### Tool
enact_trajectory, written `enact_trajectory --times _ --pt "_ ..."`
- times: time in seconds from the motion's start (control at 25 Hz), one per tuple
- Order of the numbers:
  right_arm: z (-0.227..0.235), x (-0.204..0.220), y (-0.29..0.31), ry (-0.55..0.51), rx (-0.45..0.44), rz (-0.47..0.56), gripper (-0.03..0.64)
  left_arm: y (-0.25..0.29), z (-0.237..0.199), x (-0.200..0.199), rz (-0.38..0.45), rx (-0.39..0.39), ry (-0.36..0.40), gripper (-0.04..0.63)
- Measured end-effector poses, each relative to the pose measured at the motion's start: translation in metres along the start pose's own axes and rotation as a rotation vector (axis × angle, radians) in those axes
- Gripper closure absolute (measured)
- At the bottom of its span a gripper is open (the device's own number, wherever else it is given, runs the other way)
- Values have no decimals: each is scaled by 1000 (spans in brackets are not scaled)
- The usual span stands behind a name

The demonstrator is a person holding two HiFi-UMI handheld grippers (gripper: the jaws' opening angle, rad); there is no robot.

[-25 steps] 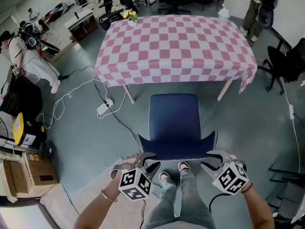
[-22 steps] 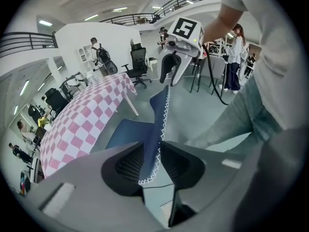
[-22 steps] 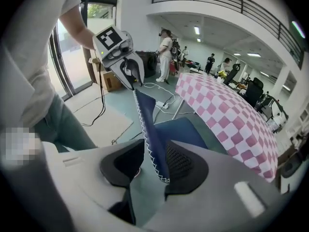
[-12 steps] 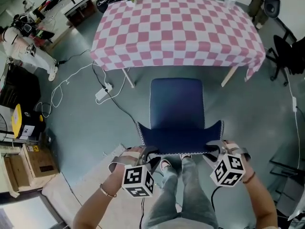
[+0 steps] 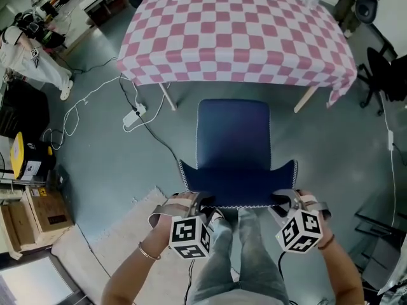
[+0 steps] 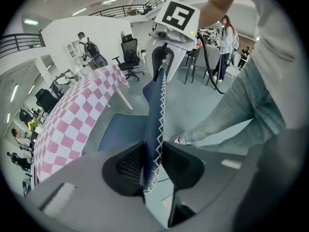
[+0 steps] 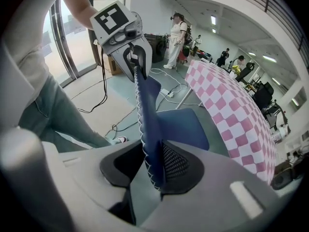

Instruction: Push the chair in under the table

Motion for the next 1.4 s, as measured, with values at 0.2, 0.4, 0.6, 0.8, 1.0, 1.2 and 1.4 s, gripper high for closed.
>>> enact_trajectory --times 0.2,0.4,0.6,0.8,1.0,1.2,1.4 --pt "6 2 1 31 21 -20 505 1 -4 -6 -2 -30 -16 506" --pt "26 3 5 39 44 -27 506 6 -17 -12 15 -107 -11 517" --pt "53 5 12 45 60 -30 506 17 -42 -21 12 -138 -34 515" --pt "81 8 19 46 72 -24 506 27 -69 -27 17 -180 -60 509" --pt "111 14 25 36 103 -26 505 39 -92 -39 30 -204 -67 509" --pt "149 19 31 35 118 -39 503 49 -122 -52 39 -210 -79 509" --pt "181 26 35 28 107 -42 502 60 -141 -65 49 -230 -79 514"
Point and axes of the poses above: the fingertips, and each gripper's own axes: y forward along the fingers, z to its right, x out of its underside, the point moved 8 cm from there along -y, backward along the fingers, and after that the axes turned 8 degrees about -y, right-handed, at the moved point
